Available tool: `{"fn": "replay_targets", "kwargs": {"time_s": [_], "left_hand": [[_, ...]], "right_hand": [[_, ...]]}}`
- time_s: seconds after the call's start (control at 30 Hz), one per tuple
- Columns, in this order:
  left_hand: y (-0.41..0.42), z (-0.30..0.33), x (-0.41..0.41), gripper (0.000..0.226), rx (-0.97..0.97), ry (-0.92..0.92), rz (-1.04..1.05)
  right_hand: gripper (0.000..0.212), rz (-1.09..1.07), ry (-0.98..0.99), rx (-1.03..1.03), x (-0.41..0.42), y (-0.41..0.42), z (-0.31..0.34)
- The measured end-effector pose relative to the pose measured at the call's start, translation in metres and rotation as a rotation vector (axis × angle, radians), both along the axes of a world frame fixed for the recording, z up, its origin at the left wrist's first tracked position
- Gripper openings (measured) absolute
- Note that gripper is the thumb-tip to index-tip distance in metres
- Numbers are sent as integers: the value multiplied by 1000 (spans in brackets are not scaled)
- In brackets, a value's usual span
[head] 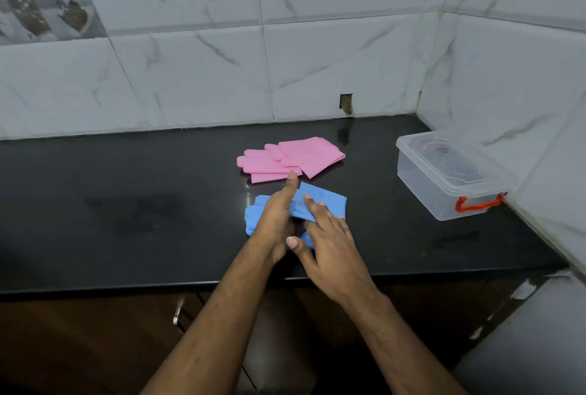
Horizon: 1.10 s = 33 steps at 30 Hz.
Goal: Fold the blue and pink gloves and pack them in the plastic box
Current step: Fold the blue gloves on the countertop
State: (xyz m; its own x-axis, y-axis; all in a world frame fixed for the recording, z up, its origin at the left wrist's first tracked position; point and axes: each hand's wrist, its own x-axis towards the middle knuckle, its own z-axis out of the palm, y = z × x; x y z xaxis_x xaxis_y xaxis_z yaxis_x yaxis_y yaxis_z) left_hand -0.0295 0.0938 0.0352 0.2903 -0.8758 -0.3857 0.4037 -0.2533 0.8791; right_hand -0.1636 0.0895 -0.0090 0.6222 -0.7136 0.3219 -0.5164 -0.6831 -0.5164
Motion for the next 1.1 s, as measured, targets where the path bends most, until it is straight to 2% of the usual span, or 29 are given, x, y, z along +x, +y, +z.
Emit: {"fn": "replay_targets", "kwargs": {"time_s": [0.07,0.17,0.27,0.3,0.37,0.43,0.47,0.5,0.57,0.63,0.7,0.8,0.9,0.97,1.1], "left_hand": [[-6,2,4,64,26,-149,23],[-15,5,10,80,82,-377,16],[-20,4,12,58,120,-564,-21],[-22,4,11,52,140,-648,-21],[-23,2,8,41,150,-772,-7],[-22,4,4,37,118,-842,14],[-21,5,3,37,95,-873,25],[-21,7,0,34,60,-900,32],[-22,15,-7,21,-15,-946,41],[-25,27,-17,20,-85,-984,45],[-29,41,-30,25,-137,-1049,44],[-36,61,-44,38,-199,-1158,22],[-39,73,-49,33,-210,-1229,-21],[-37,77,-46,26,-206,-1199,-12],[-25,70,-26,28,-171,-964,10]], "right_hand": [[76,45,58,-42,2,1,-6],[74,126,185,-131,-3,-2,-14],[65,176,161,-175,-10,-8,-19],[60,198,75,-130,-12,-9,-18],[48,191,-257,21,-15,-10,-17],[37,21,-623,136,-18,-16,-17],[32,-92,-714,203,-19,-21,-17],[29,-196,-747,299,-19,-28,-16],[37,-324,-719,512,-19,-39,-14],[47,-362,-669,583,-19,-45,-13],[54,-354,-662,628,-17,-47,-12],[60,-254,-768,779,-17,-48,-10],[65,-136,-826,888,-17,-47,-7],[71,-91,-822,909,-14,-47,-5],[63,-17,-1099,1049,0,-61,3]]}}
